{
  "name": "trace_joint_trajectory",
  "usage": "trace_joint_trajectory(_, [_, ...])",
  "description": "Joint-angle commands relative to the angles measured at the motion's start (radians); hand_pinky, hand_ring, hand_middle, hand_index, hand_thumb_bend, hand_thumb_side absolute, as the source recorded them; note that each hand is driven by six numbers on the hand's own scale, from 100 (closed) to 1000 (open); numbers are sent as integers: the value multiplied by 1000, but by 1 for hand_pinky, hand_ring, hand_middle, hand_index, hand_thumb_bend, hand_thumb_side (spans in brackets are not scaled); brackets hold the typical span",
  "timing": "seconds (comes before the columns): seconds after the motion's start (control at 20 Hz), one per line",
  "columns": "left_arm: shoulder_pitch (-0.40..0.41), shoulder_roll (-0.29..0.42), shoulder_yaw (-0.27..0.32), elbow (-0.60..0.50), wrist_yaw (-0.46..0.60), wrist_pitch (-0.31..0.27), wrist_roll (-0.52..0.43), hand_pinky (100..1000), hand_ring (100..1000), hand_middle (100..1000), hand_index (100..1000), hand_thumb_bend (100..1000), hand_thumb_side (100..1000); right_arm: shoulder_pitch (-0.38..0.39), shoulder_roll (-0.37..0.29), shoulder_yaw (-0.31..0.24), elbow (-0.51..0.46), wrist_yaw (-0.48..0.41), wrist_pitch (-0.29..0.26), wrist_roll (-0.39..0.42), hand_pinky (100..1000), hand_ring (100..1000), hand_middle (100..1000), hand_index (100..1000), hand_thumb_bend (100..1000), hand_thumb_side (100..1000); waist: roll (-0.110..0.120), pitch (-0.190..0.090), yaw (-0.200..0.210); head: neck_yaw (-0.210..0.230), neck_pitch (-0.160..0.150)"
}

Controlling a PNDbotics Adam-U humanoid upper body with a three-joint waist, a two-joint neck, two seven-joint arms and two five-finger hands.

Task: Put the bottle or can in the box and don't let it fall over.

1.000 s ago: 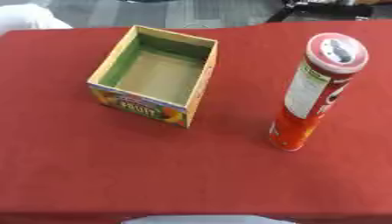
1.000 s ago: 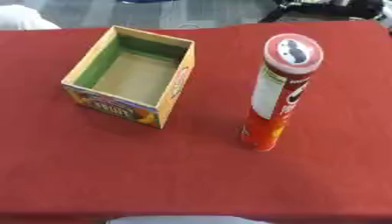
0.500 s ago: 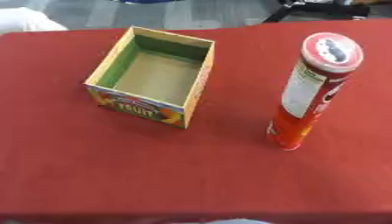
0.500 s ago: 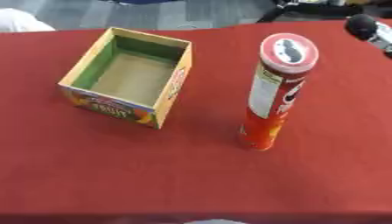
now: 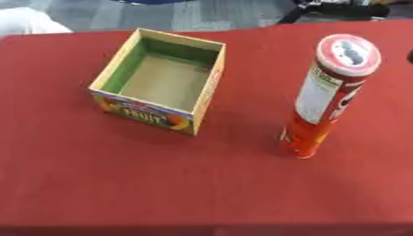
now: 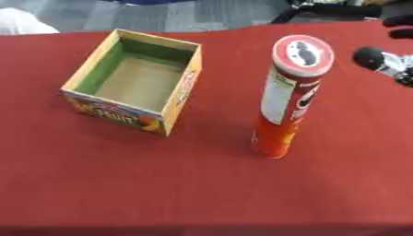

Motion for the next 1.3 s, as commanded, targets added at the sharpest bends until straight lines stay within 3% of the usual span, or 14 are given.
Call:
trace_joint_trajectory(0.05, [-5, 31, 14, -16, -4, -1, 2, 713, 839, 761, 790, 437, 773, 5, -12, -16, 4, 13, -12, 18, 770, 781, 885, 877, 1000, 541, -1, -13, -1, -1, -9])
trace_joint_trajectory(1.3, [-11, 32, 11, -16, -4, -1, 0, 713, 839, 762, 789, 437, 771, 56, 27, 21, 92, 38, -42, 121, 772, 798, 902, 891, 1000, 541, 3, -9, 6, -12, -18])
